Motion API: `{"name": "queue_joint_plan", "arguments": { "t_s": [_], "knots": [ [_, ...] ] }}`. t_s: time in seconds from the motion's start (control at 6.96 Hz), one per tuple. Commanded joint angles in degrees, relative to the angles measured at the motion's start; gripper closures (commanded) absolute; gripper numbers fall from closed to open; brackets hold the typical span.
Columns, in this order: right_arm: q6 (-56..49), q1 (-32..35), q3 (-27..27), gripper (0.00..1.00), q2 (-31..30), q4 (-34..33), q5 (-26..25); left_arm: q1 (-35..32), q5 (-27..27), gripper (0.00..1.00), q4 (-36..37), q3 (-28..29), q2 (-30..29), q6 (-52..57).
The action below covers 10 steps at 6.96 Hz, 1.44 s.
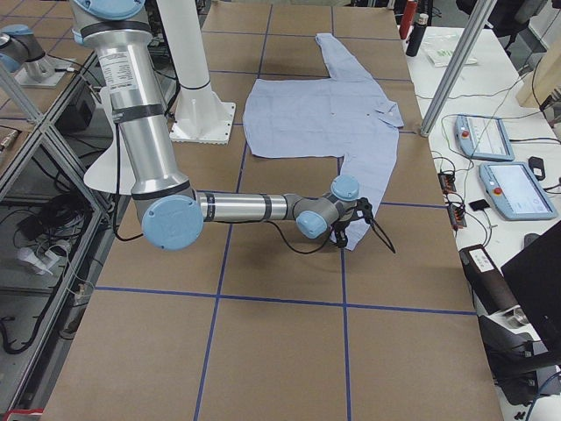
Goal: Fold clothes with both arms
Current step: 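Reach the right gripper to the cuff of the sleeve nearest it and grasp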
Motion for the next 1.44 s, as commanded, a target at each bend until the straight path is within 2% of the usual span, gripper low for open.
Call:
{"name": "queue_joint_plan", "arguments": {
  "t_s": [0.0, 0.43, 0.58, 1.01, 1.15, 1.29],
  "knots": [
    [-0.09, 1.05, 0.26, 0.15, 0.02, -1.12, 0.16, 0.00, -0.07, 0.00, 0.08, 0.00, -0.01, 0.00],
    [-0.01, 1.67, 0.35, 0.16, 0.11, -1.48, 0.16, 0.00, -0.07, 0.00, -0.01, 0.00, -0.09, 0.00],
    [0.00, 1.67, 0.26, 0.21, 0.11, -1.48, 0.16, 0.00, -0.07, 0.00, -0.01, 0.00, -0.09, 0.00],
    [0.08, 1.06, -0.09, 0.24, 0.11, -1.57, -0.10, 0.00, -0.07, 0.00, -0.01, -0.09, -0.09, 0.00],
    [0.08, 1.05, -0.09, 0.46, 0.02, -1.57, -0.11, 0.00, -0.07, 0.00, -0.01, -0.18, -0.09, 0.00],
    [0.00, 1.05, 0.17, 0.59, 0.37, -3.14, -0.11, 0.00, -0.07, 0.00, -0.01, -0.18, -0.09, 0.00]
  ]
}}
